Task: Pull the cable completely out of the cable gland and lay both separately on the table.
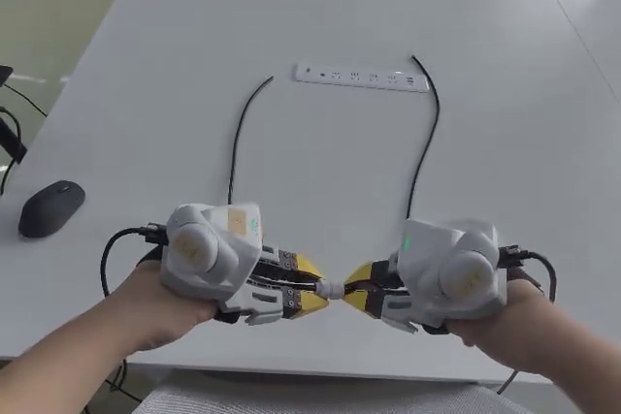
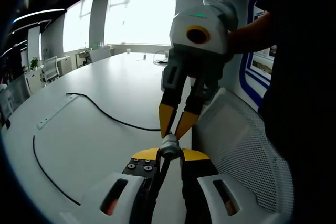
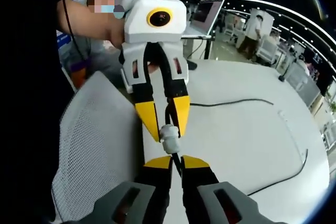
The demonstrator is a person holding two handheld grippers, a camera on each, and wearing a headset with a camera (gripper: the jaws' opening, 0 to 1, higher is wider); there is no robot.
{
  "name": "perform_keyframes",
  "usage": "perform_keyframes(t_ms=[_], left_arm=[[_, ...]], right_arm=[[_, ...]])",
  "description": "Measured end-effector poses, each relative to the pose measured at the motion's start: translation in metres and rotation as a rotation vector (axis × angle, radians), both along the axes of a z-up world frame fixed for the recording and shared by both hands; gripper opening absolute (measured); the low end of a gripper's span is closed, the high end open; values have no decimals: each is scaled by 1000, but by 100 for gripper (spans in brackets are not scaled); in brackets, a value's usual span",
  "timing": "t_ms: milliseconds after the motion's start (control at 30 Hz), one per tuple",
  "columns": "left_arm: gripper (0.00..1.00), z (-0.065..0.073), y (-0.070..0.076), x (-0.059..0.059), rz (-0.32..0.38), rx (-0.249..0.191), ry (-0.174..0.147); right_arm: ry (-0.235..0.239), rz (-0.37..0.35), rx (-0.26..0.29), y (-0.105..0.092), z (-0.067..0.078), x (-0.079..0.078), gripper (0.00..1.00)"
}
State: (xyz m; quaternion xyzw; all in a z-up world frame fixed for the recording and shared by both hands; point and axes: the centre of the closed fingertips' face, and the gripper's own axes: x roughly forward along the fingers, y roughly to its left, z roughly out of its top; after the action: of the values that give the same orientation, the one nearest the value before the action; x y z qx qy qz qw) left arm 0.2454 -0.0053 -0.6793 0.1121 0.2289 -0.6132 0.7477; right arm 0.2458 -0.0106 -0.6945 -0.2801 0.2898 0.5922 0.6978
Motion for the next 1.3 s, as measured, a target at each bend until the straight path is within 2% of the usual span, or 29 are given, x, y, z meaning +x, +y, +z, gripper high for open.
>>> perform_keyframes(t_ms=[100,333,733,1000,1300], left_arm=[[15,1,0,2,8,-9,6],[15,2,-2,3,10,-11,4],[15,4,-2,5,31,-22,13],[15,8,-1,9,55,-42,25],[15,10,-1,10,68,-58,25]], right_arm=[[-15,-6,1,-1,1,1,0],[-17,-38,0,-3,0,3,0],[30,-127,8,-17,-4,10,0],[67,-231,14,-30,-8,17,0],[127,-399,2,-56,-20,24,0]])
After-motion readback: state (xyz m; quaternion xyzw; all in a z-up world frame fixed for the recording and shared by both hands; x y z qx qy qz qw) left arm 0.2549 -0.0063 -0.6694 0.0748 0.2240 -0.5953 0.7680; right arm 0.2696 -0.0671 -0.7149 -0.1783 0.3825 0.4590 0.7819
